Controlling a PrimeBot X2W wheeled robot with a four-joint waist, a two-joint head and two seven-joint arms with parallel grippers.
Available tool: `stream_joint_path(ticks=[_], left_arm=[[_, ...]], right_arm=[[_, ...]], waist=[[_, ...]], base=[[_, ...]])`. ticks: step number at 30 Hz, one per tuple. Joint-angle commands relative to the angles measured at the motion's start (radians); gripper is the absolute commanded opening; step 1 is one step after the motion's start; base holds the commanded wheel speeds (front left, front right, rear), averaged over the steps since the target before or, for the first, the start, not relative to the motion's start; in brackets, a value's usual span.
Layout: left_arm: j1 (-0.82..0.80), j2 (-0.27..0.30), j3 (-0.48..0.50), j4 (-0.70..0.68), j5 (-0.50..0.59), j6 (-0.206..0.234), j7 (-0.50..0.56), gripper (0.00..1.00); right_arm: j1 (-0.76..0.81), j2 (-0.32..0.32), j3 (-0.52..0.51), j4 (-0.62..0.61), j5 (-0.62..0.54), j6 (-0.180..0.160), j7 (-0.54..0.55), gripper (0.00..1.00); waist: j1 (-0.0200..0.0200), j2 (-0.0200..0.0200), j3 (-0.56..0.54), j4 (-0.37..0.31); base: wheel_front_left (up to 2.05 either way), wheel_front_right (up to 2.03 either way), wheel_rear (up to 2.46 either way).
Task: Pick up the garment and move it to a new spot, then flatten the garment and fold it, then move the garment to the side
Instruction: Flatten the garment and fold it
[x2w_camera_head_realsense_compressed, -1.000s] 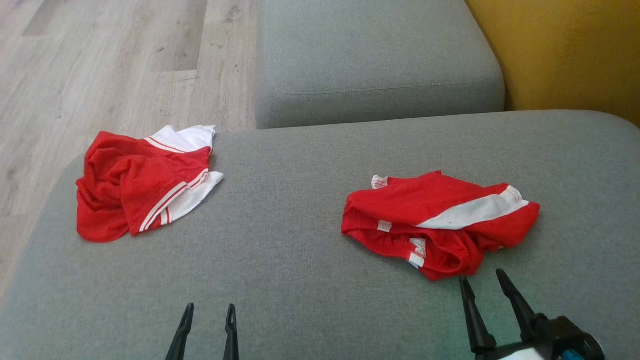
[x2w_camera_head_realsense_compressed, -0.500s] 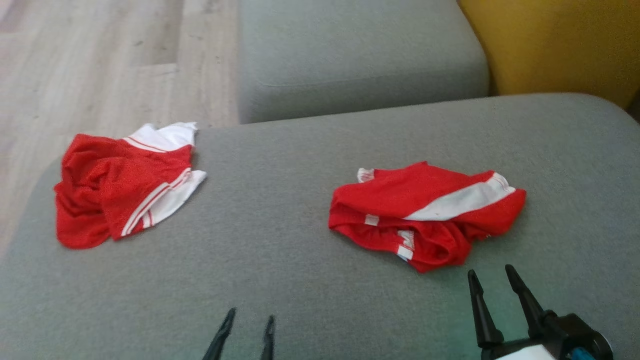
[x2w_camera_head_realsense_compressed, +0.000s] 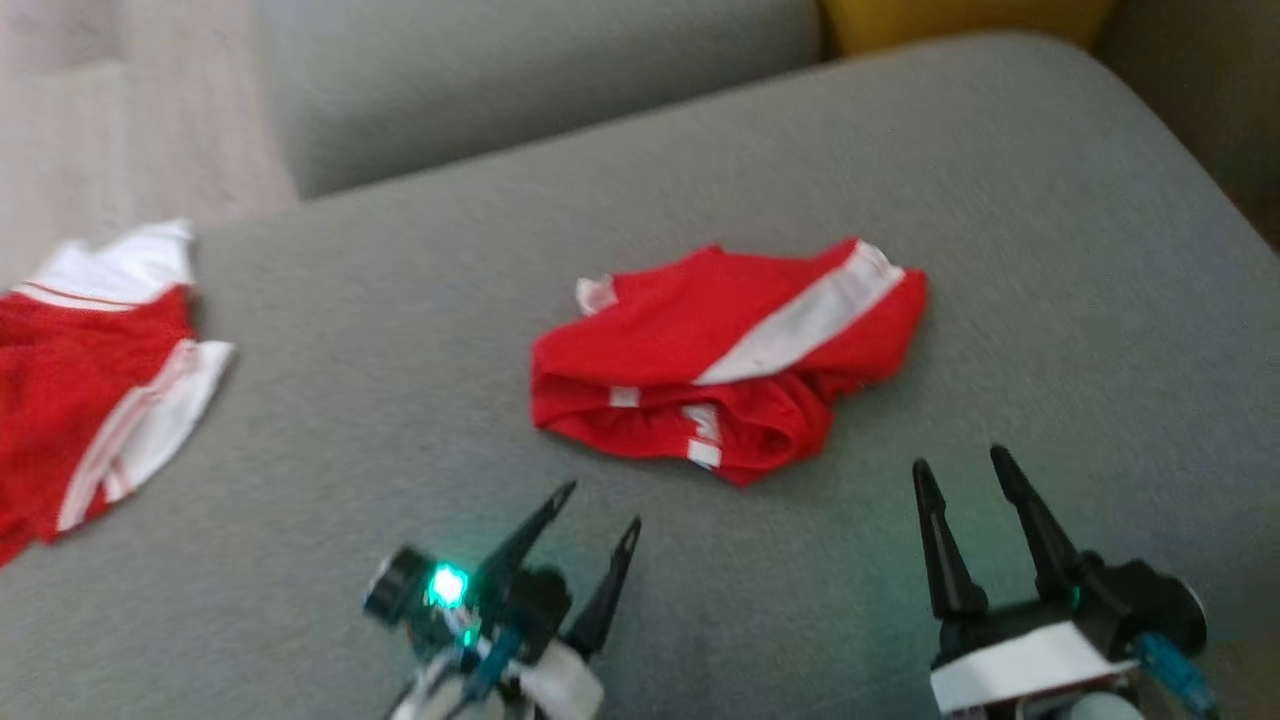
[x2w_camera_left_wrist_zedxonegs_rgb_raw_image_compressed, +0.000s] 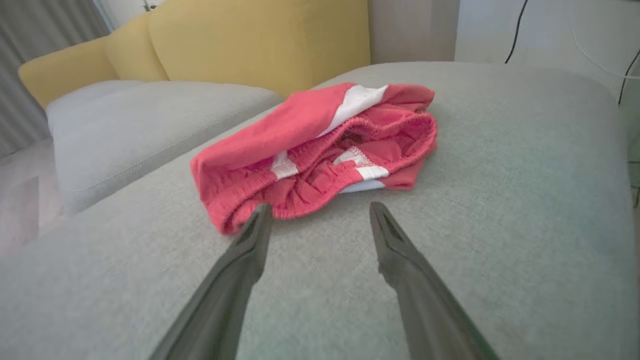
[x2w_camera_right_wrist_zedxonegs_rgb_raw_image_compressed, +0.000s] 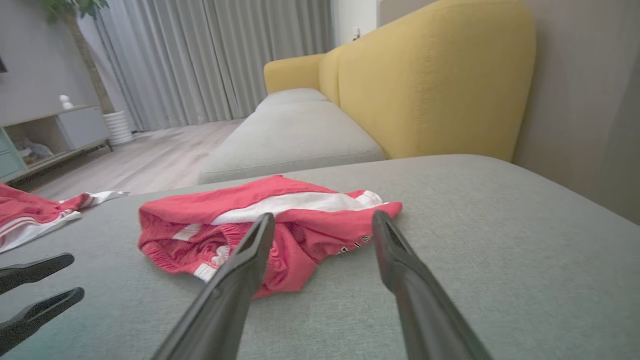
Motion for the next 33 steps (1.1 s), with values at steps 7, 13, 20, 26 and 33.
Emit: stream_joint_path(ticks=[7,13,20,26,33], left_arm=[[-0.218,0.025,-0.037,0.154,0.084,0.015,-0.010,1.00],[-0.270,0.026,-0.064,0.213,0.094,0.053,-0.010,1.00],[-0.302,0.024,-0.084,0.240,0.075,0.103,-0.010,1.00],[-0.308,0.021,-0.091,0.212,0.029,0.103,-0.010,1.00],[-0.310,0.025,-0.120,0.156,0.002,0.077,-0.010,1.00]], right_arm=[[-0.094,-0.005,0.044,-0.042,0.038,0.008,-0.004,1.00],[-0.103,-0.005,0.062,-0.039,0.051,0.008,-0.004,1.00],[-0.111,-0.005,0.059,-0.034,0.066,0.008,-0.004,1.00],[-0.113,-0.005,0.061,-0.034,0.061,0.008,-0.004,1.00],[-0.106,-0.005,0.064,-0.029,0.059,0.008,-0.004,1.00]], waist=[[-0.0002,0.0000,0.141,-0.133],[-0.0002,0.0000,0.157,-0.162],[-0.0002,0.0000,0.161,-0.174],[-0.0002,0.0000,0.156,-0.178],[-0.0002,0.0000,0.143,-0.180]], base=[[0.00,0.00,0.00],[0.00,0.00,0.00],[0.00,0.00,0.00],[0.00,0.00,0.00],[0.00,0.00,0.00]])
